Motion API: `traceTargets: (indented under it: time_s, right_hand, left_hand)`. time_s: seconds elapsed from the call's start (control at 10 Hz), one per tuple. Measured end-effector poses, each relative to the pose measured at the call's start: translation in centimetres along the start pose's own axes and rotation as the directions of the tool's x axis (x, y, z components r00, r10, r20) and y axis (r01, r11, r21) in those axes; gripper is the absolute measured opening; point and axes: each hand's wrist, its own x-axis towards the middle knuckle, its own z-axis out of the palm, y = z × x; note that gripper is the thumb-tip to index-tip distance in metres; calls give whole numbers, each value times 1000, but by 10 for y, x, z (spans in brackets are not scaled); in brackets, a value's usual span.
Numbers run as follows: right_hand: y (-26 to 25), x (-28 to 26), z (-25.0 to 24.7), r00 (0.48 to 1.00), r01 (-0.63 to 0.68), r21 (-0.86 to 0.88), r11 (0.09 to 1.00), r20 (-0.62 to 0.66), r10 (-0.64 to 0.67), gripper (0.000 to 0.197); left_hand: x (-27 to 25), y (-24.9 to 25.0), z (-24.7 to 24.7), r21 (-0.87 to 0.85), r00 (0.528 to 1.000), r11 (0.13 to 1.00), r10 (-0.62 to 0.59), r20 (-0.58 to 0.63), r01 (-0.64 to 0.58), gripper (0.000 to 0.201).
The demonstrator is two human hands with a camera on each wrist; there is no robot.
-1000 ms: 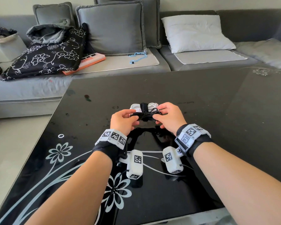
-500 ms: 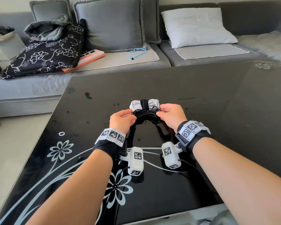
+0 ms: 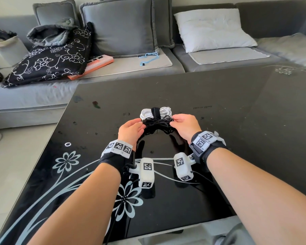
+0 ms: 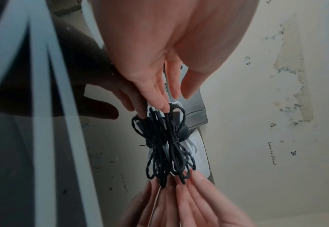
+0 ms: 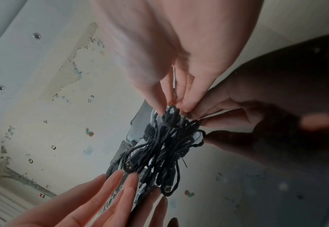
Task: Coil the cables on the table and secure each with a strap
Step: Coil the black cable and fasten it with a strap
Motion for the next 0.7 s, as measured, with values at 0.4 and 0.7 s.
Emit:
traceTargets:
  time_s: [0.4,0.7]
  right_hand:
    - [-2,-5,-5,999,-39,122,992,41,34,39]
    - [-16,-11,-12,995,-92,218,972,-25,100,34]
  left_hand:
    - [-12,-1,-7,-127,999,992,-14,29,17,32]
    - [-10,-7,-13,-124,998,992,0,70,9,21]
